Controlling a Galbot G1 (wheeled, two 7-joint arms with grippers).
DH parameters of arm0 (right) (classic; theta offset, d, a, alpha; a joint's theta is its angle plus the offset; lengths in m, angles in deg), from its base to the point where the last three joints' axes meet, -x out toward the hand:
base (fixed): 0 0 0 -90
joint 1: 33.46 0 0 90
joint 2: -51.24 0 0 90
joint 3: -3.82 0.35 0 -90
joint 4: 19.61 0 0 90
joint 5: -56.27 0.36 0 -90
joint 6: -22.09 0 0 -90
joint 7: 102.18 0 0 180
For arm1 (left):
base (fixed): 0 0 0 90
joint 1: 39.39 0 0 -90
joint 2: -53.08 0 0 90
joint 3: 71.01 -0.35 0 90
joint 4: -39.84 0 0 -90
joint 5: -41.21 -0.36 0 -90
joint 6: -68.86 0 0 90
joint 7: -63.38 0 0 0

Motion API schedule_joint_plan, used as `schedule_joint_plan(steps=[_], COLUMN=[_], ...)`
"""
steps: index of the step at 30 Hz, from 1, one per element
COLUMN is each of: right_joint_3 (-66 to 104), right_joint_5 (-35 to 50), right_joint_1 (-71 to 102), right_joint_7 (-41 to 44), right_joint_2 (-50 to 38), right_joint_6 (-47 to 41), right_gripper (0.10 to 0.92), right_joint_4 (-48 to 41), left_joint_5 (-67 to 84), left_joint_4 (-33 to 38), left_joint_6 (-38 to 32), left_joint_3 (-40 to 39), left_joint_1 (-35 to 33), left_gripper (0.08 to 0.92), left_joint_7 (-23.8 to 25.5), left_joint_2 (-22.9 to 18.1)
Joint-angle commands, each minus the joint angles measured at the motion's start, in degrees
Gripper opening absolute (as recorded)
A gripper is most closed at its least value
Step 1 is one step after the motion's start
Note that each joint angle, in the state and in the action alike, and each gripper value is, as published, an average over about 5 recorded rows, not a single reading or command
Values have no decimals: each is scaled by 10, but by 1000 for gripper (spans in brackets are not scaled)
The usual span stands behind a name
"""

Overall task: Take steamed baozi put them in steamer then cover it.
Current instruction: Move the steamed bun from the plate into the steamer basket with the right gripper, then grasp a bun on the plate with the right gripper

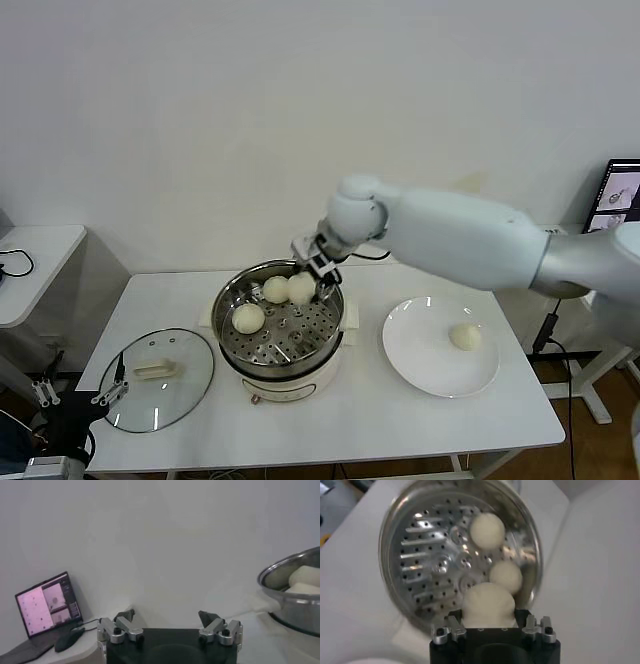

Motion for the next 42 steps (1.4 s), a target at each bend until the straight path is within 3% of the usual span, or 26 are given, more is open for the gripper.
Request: schedule_joint_plan(steps=[1, 24, 32, 42], right_joint_3=[-37, -57, -51, -18], right_joint_5=[-22, -66, -48, -28], right_joint_1=[19, 14, -3, -35], right_joint_7=[-5, 31, 30, 28], right_joint_2=[48, 80, 72, 11], right_joint_6=[78, 143, 150, 120], right_gripper=[653, 664, 808, 823], right_joint_4=[-3, -1, 4, 22], left_joint_5=[1, 5, 6, 8], left_joint_4=[-1, 0, -1, 4], left_joint_6=[0, -8, -8, -4], left_joint_3=[1, 10, 11, 19], left_joint_1=[1, -5, -5, -1], left_gripper=[823, 823, 823, 823], left_joint_7=[0, -4, -4, -2], left_joint_2=[-1, -6, -3, 9])
